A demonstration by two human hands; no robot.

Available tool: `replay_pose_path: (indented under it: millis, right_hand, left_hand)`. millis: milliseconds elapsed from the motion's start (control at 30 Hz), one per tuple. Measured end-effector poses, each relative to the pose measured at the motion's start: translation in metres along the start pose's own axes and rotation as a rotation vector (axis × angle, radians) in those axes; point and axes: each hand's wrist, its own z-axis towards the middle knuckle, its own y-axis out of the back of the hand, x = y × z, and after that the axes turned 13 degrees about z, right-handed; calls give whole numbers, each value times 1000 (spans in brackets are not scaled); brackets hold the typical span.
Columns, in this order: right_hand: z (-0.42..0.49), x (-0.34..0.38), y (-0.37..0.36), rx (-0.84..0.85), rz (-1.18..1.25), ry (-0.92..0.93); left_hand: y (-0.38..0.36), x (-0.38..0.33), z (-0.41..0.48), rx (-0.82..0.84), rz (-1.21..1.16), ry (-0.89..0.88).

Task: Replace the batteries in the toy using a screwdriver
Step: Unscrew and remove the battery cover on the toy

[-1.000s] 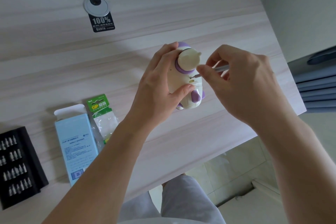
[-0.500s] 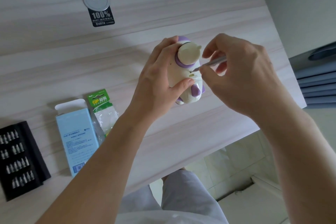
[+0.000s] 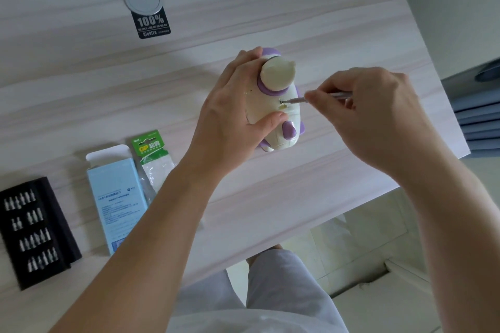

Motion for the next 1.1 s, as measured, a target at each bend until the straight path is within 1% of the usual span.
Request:
replay_pose_path:
  millis: [133,267,367,433,500,633,700,800,933,1100]
  right_hand:
    - [-2,-17,0,39,105,-23]
    - [-5,-33,-4,53,315,-56]
    - [-6,-48,-9,6,451,-100]
    - [-6,-59,-14,-65,521,-135]
    - [-5,-72,-21,-122,592,-199]
    - [2,-91,-38,-114,702,-341]
    - [7,-99,-48,-93,711,-368]
    - [14,-110,-59,-47,665,-360]
    - [22,-118,-69,9,535,-316]
    - [28,-128,-81,23,388,-240]
  left_hand:
    - [3,-5,-2,36,-4,59]
    - [2,-10,-5,-1,13,76]
    - [0,-13,-13,-120,-1,113]
    - [1,-16,-19,-240,59,136]
    - [3,-18,-23,-293,99,139]
    - [4,-20,-22,-194,156,54]
    - [2,-21,-18,-181,182,43]
    - [-3,-24,-14,-192,213,48]
    - [-10,-29,-11,-219,193,61]
    - [-14,-33,-6,-228,182,103]
